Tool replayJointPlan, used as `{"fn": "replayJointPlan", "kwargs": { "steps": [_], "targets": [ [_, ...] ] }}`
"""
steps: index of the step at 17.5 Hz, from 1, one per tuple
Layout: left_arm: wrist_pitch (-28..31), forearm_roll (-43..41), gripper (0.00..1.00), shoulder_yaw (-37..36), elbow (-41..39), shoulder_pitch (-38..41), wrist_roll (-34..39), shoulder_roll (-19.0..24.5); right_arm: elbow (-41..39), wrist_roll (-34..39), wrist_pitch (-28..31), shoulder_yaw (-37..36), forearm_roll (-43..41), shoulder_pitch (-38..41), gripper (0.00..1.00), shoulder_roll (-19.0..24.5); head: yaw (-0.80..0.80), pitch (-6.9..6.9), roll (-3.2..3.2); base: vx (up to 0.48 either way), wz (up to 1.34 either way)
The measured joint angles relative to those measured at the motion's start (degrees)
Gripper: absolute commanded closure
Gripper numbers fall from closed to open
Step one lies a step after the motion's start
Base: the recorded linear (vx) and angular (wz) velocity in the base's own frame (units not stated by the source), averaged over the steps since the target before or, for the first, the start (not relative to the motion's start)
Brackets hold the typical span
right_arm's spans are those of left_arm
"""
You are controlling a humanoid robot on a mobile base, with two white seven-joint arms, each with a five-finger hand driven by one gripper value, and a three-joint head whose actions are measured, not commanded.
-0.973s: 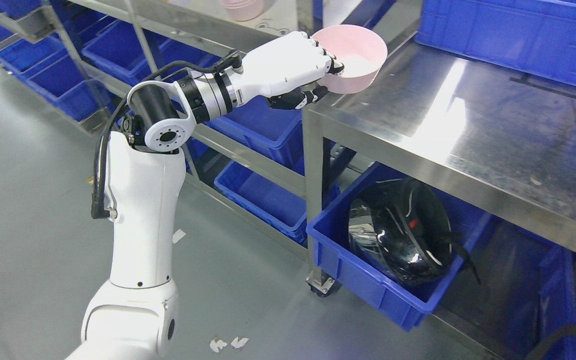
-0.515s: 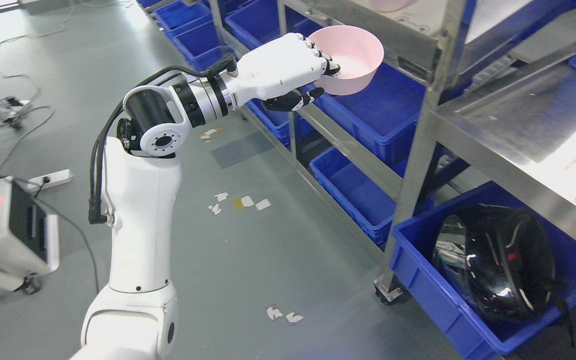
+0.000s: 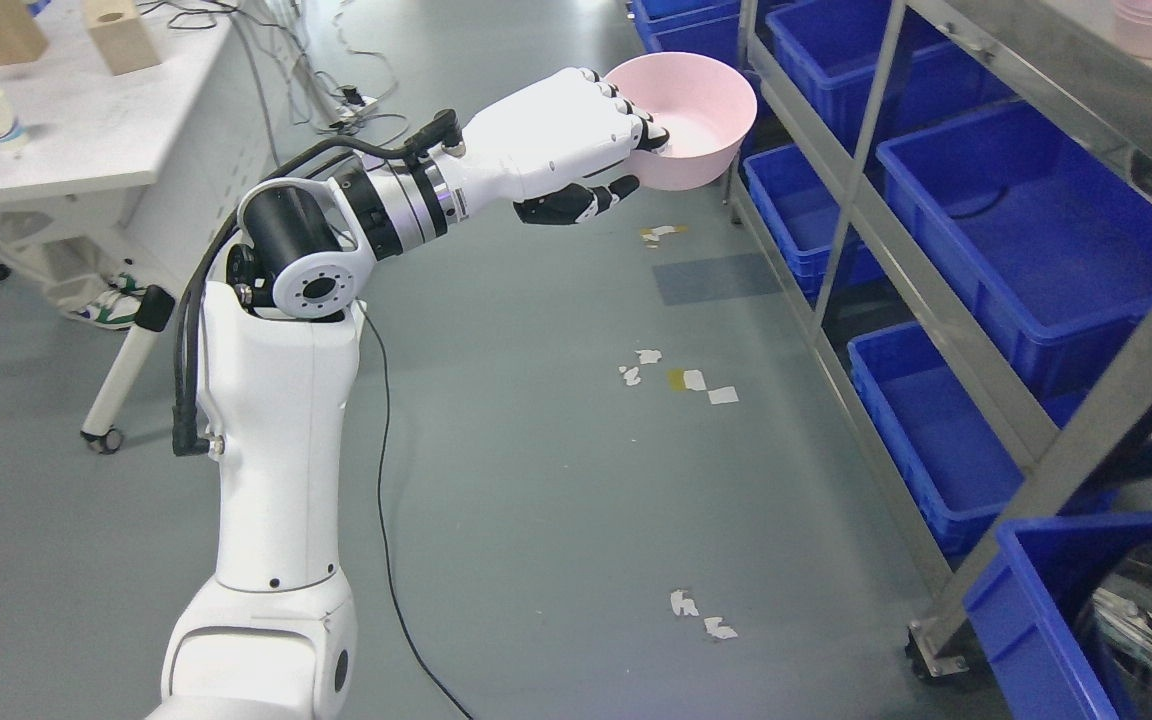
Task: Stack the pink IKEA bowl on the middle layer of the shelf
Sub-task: 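Hold the pink bowl raised in the left hand while the robot turns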
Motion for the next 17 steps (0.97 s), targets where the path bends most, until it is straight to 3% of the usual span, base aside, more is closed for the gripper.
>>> {"fn": "replayJointPlan", "kwargs": {
  "steps": [8,17],
  "targets": [
    [0.62,-0.01,0.99,0.30,-0.17,0.14,-0.31,0.00,0.00,0.00,0.00,0.00,0.00,0.00,0.00,0.00,0.00,0.01,0.00,0.072,0.28],
    [0.89,-0.14,0.99,0.46,-0.23,0.43,-0.41,0.00,0.00,0.00,0.00,0.00,0.00,0.00,0.00,0.00,0.00,0.01,0.00,0.197,0.06]
  ]
}}
